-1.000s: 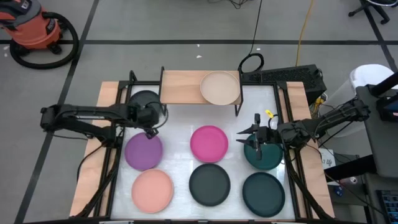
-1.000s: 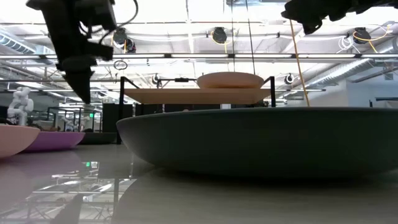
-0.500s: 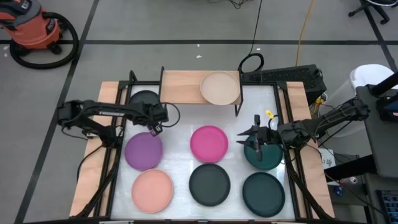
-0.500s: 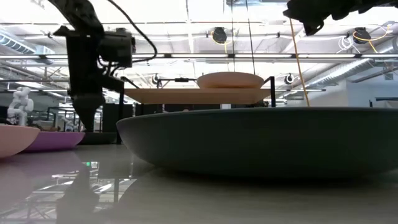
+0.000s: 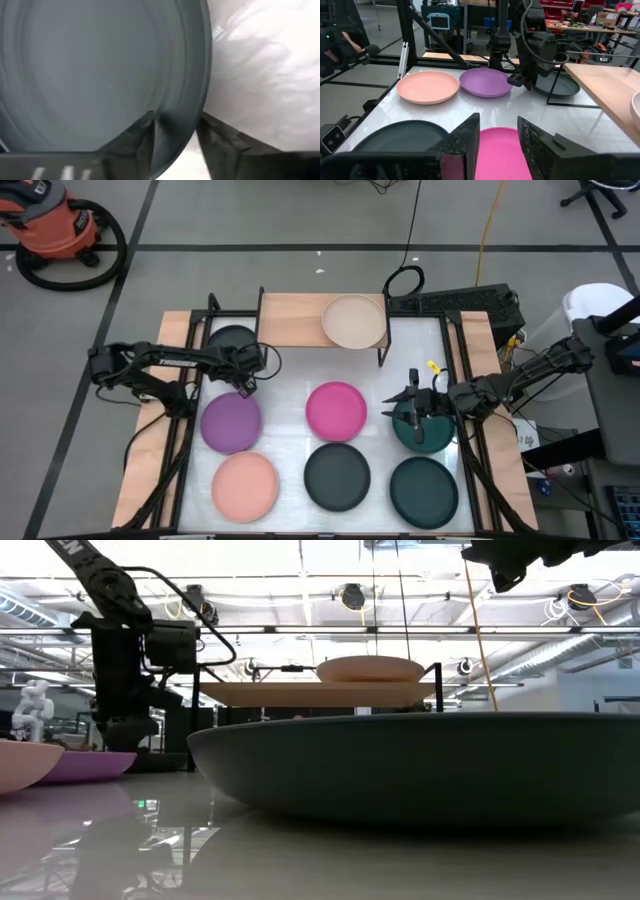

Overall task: Place and stack plates onto a shelf
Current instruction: Stack the top black plate on top of the light brown plate on the shelf

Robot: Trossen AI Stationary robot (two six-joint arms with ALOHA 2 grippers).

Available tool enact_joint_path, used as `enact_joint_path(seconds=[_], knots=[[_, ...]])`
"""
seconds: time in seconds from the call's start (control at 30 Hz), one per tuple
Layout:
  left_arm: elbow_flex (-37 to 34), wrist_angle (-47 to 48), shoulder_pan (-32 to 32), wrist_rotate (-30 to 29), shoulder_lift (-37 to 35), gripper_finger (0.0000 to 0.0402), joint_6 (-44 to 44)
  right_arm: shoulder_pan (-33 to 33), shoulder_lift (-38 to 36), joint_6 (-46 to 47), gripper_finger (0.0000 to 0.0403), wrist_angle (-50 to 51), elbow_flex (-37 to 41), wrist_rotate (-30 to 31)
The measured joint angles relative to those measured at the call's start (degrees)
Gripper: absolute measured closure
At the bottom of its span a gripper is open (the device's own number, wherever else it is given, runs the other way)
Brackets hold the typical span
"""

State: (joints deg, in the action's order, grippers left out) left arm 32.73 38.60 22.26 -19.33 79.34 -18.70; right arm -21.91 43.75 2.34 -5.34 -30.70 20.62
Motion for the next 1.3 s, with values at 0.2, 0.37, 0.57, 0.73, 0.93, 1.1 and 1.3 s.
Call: enact_joint_path(seconds=[0.2,0.37,0.57,0.73,0.93,1.1,1.3], knots=[[0.18,0.5,0.02,-2.44,0.27,0.0377,-1.33,0.04,-0.02,-0.06,0.0289,-0.01,0.01,0.09],[4.36,8.98,-0.76,-3.29,-0.6,0.0386,-4.96,0.04,-0.02,-0.15,0.0289,0.0,0.0,0.13],[14.9,23.33,-2.95,-8.27,-4.73,0.039,-11.81,0.04,0.0,-0.1,0.0289,0.04,0.0,0.16],[22.71,31.58,-3.77,-11.35,-9.32,0.039,-14.9,-0.07,-0.02,-0.03,0.0289,0.0,0.0,0.11],[31.75,27.04,-6.7,-13.1,-12.03,0.039,-10.3,-0.07,-0.02,-0.03,0.0289,-0.15,0.0,0.13],[38.85,13.15,-10.42,-13.27,-10.25,0.039,0.55,-0.04,0.0,-1.46,0.0289,-1.38,0.0,0.31],[46.69,-0.26,-13.48,-12.68,-4.08,0.039,13.56,-0.07,0.0,-3.26,0.0289,-4.47,0.0,0.31]])
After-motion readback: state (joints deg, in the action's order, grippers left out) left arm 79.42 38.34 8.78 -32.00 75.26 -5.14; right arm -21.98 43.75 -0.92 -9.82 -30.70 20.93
